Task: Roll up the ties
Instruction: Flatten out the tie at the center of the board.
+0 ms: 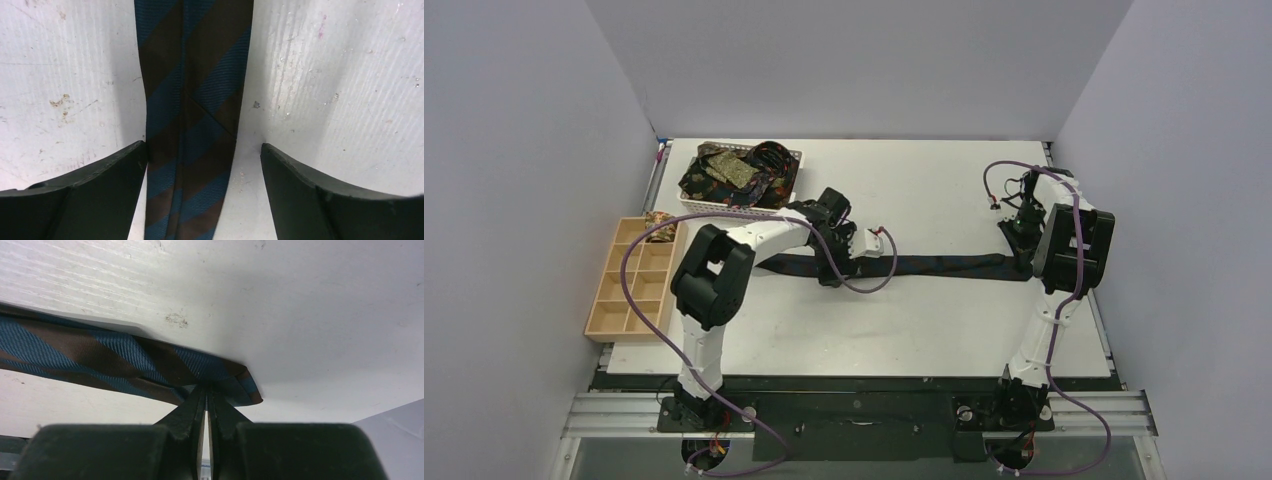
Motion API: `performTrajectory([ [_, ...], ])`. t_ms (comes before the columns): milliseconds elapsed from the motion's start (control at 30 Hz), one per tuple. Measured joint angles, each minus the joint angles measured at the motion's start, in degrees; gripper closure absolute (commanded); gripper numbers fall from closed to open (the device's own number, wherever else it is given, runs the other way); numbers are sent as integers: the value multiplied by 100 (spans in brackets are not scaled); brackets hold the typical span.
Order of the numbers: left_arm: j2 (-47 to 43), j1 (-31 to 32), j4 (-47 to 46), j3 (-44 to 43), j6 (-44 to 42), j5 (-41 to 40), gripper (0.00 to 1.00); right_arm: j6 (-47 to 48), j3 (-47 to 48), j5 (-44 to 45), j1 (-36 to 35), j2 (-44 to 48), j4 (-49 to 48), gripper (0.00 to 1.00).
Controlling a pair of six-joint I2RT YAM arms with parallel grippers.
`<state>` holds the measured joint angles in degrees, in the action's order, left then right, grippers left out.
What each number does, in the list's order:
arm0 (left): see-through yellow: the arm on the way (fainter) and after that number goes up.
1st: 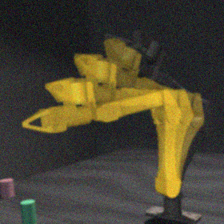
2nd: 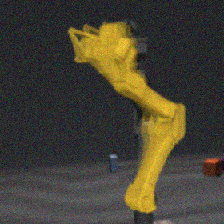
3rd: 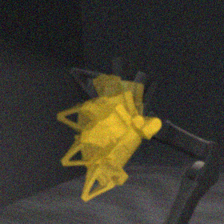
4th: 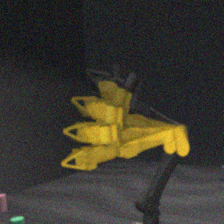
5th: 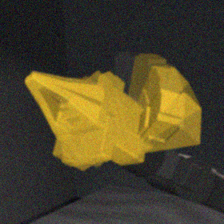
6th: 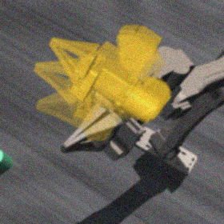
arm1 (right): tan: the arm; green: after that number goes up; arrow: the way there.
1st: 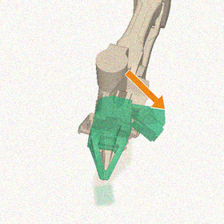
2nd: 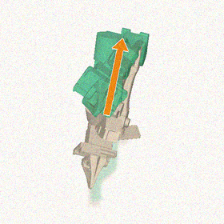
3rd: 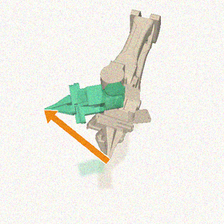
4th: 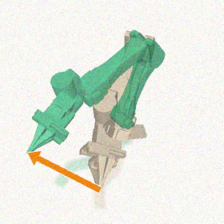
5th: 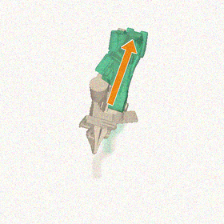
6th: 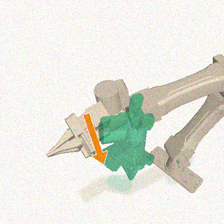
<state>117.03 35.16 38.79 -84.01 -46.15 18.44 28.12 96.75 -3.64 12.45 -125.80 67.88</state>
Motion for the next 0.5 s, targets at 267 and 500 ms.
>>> performTrajectory([
  [267,-225,195,-538,352,-236,-483,63,28,4,20,0,0,0,98],
  [500,-184,164,-579,142,-251,-629,70,98,11,57,0,0,0,98],
])
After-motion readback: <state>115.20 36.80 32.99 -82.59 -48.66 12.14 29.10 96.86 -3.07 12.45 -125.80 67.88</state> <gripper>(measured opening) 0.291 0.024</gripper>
